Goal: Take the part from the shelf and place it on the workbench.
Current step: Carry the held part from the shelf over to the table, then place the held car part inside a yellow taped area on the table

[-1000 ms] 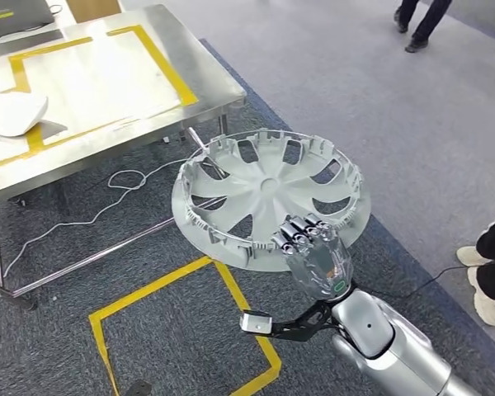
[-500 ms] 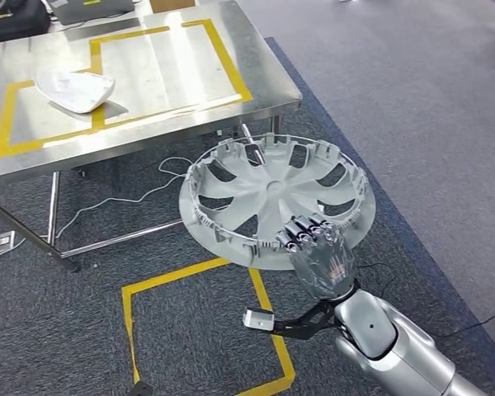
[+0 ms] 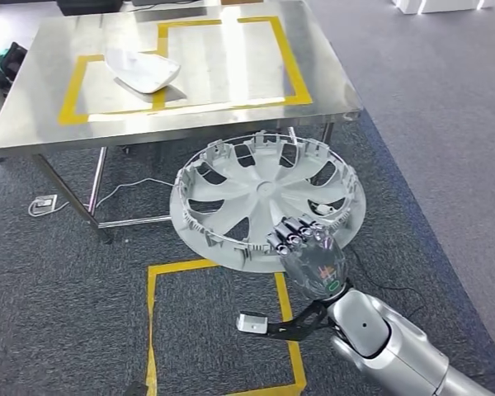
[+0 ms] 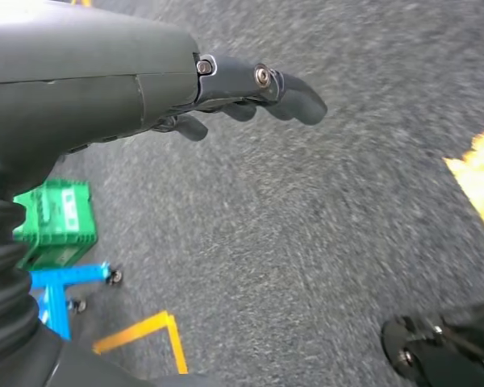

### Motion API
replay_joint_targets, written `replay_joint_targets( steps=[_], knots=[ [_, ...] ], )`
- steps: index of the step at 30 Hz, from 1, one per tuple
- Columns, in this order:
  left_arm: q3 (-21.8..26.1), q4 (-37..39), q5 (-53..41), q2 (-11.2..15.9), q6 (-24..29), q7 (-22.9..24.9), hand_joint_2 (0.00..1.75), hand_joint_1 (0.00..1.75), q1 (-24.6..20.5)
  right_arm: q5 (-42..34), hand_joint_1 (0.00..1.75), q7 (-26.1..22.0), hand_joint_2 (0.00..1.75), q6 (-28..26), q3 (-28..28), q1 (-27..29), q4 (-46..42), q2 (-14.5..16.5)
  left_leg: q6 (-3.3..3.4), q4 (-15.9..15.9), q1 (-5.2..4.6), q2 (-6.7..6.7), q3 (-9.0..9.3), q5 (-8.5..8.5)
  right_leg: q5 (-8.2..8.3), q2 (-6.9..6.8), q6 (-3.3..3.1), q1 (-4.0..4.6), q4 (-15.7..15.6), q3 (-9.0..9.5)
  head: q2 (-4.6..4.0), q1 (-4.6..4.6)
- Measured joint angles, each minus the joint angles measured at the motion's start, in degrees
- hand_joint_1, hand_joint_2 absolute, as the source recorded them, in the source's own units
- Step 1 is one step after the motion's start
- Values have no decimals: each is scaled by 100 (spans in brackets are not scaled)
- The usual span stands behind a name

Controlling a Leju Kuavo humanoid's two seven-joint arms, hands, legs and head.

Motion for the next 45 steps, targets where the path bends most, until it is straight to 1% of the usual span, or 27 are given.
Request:
replay_joint_targets(
  steps=[1, 2, 3, 4, 5, 6, 7, 8, 9, 10, 11, 12, 13, 14, 15, 17, 18, 19, 20, 21, 22, 24, 25, 26, 30, 33, 45],
  knots=[
    [0, 0, 4, 1, 2, 1, 175, 0, -2, -1, 175, 3, 175, -1, 7, 0, 0, -3, 31, -11, 18, -74, 8, 10, -137, 149, 24, -12, 223, -95, 0, 17],
    [0, 0, 9, -1, 4, 2, 175, 0, -4, 0, 175, 5, 175, -2, 16, 1, 1, -10, 52, -12, 25, -144, 6, 14, -316, 328, 38, -22, 579, -257, 0, 38],
    [-1, 0, 10, -3, 4, 2, 175, 0, -7, 1, 175, 7, 175, -2, 28, 4, 1, -16, 68, -11, 27, -219, 4, 17, -494, 446, 43, -24, 996, -457, 0, 52],
    [-1, 0, 10, -5, 4, 2, 175, 0, -4, 1, 175, 7, 175, -2, 41, 7, 2, -21, 75, -9, 27, -303, 2, 19, -610, 503, 45, -24, 1352, -643, -1, 62],
    [-1, 0, 10, -7, 3, 2, 175, 0, 1, 2, 175, 7, 175, -2, 55, 10, 3, -25, 75, -7, 28, -387, 3, 20, -625, 527, 46, -24, 1546, -760, -1, 63],
    [-1, 0, 10, -6, 3, 2, 175, 0, 6, 1, 175, 7, 175, -1, 68, 13, 3, -26, 71, -5, 31, -474, 5, 23, -521, 537, 42, -28, 1501, -768, -1, 63],
    [-1, 0, 10, -5, 3, 2, 175, 0, 8, 1, 175, 7, 175, -1, 79, 14, 4, -26, 63, -3, 37, -561, 8, 28, -325, 561, 39, -38, 1236, -668, -1, 63],
    [-1, 0, 10, -4, 3, 2, 175, 0, 8, 1, 175, 7, 175, -1, 87, 14, 4, -30, 48, 0, 46, -646, 9, 33, -95, 650, 42, -59, 823, -491, -1, 63],
    [-1, 0, 10, -3, 4, 2, 175, 0, 5, 1, 175, 7, 175, 0, 91, 13, 4, -35, 21, 11, 46, -726, 0, 40, 62, 776, 42, -83, 418, -310, -1, 64],
    [-1, 0, 10, -2, 4, 2, 175, 0, 3, 1, 175, 7, 175, -1, 94, 10, 3, -41, -10, 18, 48, -796, -19, 54, 160, 888, 35, -101, 121, -167, 0, 62],
    [-1, 0, 10, -1, 4, 2, 175, 0, 5, 2, 175, 0, 175, 1, 98, 9, 3, -46, -46, 21, 52, -855, -42, 71, 189, 970, 21, -109, -41, -88, 0, 61],
    [-1, 0, 10, -1, 3, 2, 175, 0, 14, 2, 175, -31, 175, 5, 101, 14, 2, -48, -83, 17, 58, -901, -65, 92, 168, 977, -7, -101, -70, -69, 0, 59],
    [1, 0, 7, 2, 2, 2, 175, 0, 28, 3, 175, -94, 175, 8, 97, 34, -2, -39, -117, -10, 70, -942, -70, 116, 181, 939, -42, -91, -73, -64, 0, 57],
    [3, 0, 2, 5, 1, 2, 175, 0, 46, 2, 175, -195, 175, 10, 84, 66, -4, -29, -103, -36, 79, -963, -64, 134, 194, 915, -59, -89, -92, -62, -1, 60],
    [6, 0, -3, 10, 1, 2, 175, 0, 60, 2, 175, -306, 175, 11, 68, 99, -4, -17, -44, -61, 77, -974, -61, 152, 209, 900, -69, -92, -114, -61, 0, 52],
    [9, 0, -9, 21, -1, 2, 175, 0, 70, 1, 175, -456, 175, 7, 44, 139, 1, -2, 138, -87, 63, -966, -61, 179, 237, 897, -69, -100, -148, -65, 0, 40],
    [10, 0, -9, 25, -2, 2, 175, 0, 71, 1, 175, -467, 175, 4, 40, 137, 8, -2, 195, -93, 59, -959, -66, 189, 243, 901, -81, -93, -147, -74, 0, 33],
    [11, 0, -9, 28, -2, 2, 175, 0, 72, 1, 175, -454, 175, -1, 35, 132, 16, -3, 213, -97, 63, -947, -65, 193, 249, 908, -96, -81, -147, -78, -1, 34],
    [11, 0, -9, 30, -2, 2, 175, 0, 71, 1, 175, -427, 175, -6, 29, 126, 24, -5, 207, -103, 68, -932, -64, 196, 254, 918, -111, -68, -145, -83, -1, 34],
    [12, 0, -9, 30, -2, 2, 175, 0, 70, 1, 175, -397, 175, -11, 25, 122, 30, -7, 175, -111, 76, -917, -62, 200, 257, 927, -124, -57, -143, -89, -1, 34],
    [12, 0, -9, 31, -4, 1, 175, 0, 68, 1, 175, -368, 175, -15, 23, 121, 32, -8, 105, -122, 86, -905, -60, 201, 259, 934, -132, -49, -139, -97, -1, 34],
    [13, 0, 7, 31, -41, -70, 175, 0, 68, -1, 175, -321, 175, -19, 23, 122, 32, -10, -112, -144, 113, -896, -57, 204, 258, 939, -139, -39, -130, -111, -1, 36],
    [13, 0, 21, 31, -82, -154, 175, 0, 69, -1, 175, -305, 175, -19, 23, 123, 32, -13, -197, -152, 123, -895, -58, 204, 257, 939, -141, -36, -127, -115, -1, 37],
    [14, 0, 34, 31, -135, -282, 175, 0, 70, -2, 175, -296, 175, -19, 23, 123, 32, -19, -244, -156, 129, -894, -60, 205, 257, 939, -141, -35, -125, -118, -1, 38],
    [14, 0, 31, 40, -284, -881, 175, 0, 56, -2, 175, -287, 175, -17, -1, 125, 32, -99, -242, -155, 111, -894, -68, 206, 259, 938, -139, -54, -130, -118, -1, 39],
    [2, 0, -45, 50, -315, -1196, 175, 0, 24, -2, 175, -316, 175, -16, -34, 135, 31, -185, -223, -154, 95, -894, -74, 211, 267, 937, -126, -72, -141, -117, -1, 39],
    [-118, 0, -116, 141, -278, -1321, 175, 0, -159, -2, 175, -223, 175, 11, -42, 156, 32, -350, -192, -152, 79, -894, -87, 226, 286, 937, -98, -88, -156, -121, -1, 39]
  ],
)
